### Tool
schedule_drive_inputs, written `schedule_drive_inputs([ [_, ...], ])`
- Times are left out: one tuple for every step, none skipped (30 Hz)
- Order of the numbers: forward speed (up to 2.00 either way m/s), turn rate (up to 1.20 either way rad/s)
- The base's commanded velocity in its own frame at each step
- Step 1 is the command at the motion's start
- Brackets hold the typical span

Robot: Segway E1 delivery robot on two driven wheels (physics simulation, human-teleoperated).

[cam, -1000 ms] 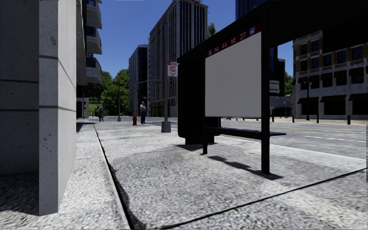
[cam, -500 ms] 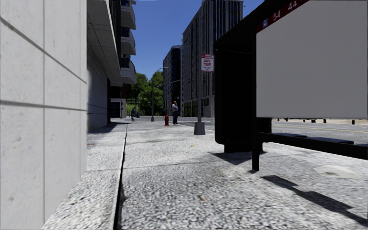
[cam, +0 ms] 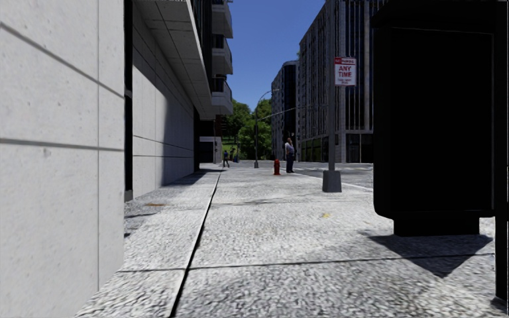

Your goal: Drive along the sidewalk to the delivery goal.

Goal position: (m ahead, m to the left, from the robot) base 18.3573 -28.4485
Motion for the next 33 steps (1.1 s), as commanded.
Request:
schedule_drive_inputs([
  [2.00, 0.42],
  [2.00, 0.42],
  [2.00, 0.42],
  [2.00, 0.00],
  [2.00, 0.00],
  [2.00, 0.00],
  [2.00, 0.00],
  [2.00, 0.00],
  [2.00, 0.00],
  [2.00, 0.00],
  [2.00, 0.00],
  [2.00, 0.00],
  [2.00, 0.00],
  [2.00, 0.00],
  [2.00, 0.00],
  [2.00, 0.00],
  [2.00, 0.00],
  [2.00, 0.00],
  [2.00, 0.00],
  [2.00, 0.00],
  [2.00, 0.00],
  [2.00, 0.00],
  [2.00, 0.00],
  [2.00, 0.00],
  [2.00, 0.00],
  [2.00, 0.00],
  [2.00, 0.00],
  [2.00, 0.00],
  [2.00, 0.00],
  [2.00, 0.00],
  [2.00, 0.00],
  [2.00, 0.00],
  [2.00, 0.00],
])
